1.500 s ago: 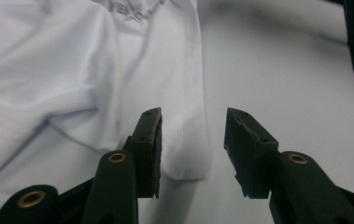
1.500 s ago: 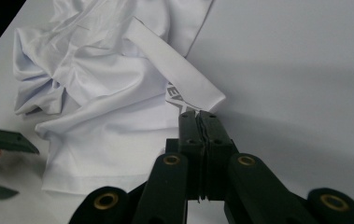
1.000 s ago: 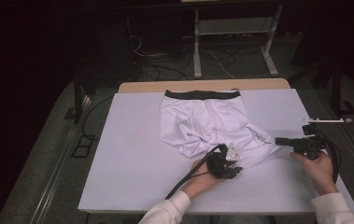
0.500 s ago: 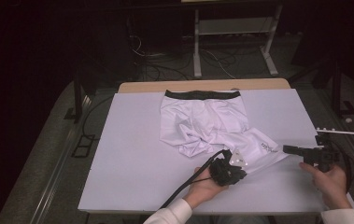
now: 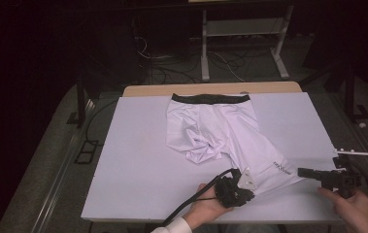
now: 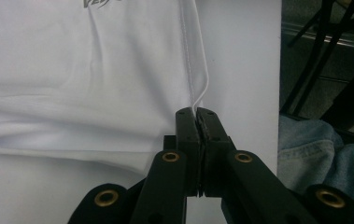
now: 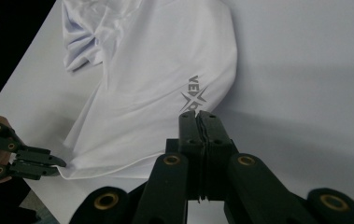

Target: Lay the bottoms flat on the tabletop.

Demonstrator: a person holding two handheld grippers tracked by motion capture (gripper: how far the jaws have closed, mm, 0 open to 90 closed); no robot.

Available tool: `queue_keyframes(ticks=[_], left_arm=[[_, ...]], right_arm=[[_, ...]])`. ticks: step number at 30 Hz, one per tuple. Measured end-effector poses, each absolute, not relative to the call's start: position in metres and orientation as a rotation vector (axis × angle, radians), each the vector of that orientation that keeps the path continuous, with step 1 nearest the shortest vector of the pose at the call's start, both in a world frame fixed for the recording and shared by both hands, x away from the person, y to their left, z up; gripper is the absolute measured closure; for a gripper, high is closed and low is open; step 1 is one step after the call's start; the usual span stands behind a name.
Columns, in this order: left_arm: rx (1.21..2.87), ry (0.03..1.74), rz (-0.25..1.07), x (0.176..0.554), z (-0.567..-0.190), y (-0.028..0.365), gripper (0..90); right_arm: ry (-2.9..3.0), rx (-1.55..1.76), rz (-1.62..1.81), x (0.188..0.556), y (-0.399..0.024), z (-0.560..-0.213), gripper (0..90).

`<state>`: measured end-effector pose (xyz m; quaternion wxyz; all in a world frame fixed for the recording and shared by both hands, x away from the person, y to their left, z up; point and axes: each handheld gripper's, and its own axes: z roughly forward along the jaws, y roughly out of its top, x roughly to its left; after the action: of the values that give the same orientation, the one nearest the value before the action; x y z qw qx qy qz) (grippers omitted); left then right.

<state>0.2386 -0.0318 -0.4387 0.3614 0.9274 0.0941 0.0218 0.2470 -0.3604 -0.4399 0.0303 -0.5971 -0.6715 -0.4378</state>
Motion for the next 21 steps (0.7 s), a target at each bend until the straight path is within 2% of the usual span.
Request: queue_keyframes(ticks=[21], left_arm=[[2.390,0.163,0.100,0.231,-0.414,-0.024,87.8]], right_arm=[[-2.110,-1.790,-1.493,0.225,-0.357,-0.418,87.4]])
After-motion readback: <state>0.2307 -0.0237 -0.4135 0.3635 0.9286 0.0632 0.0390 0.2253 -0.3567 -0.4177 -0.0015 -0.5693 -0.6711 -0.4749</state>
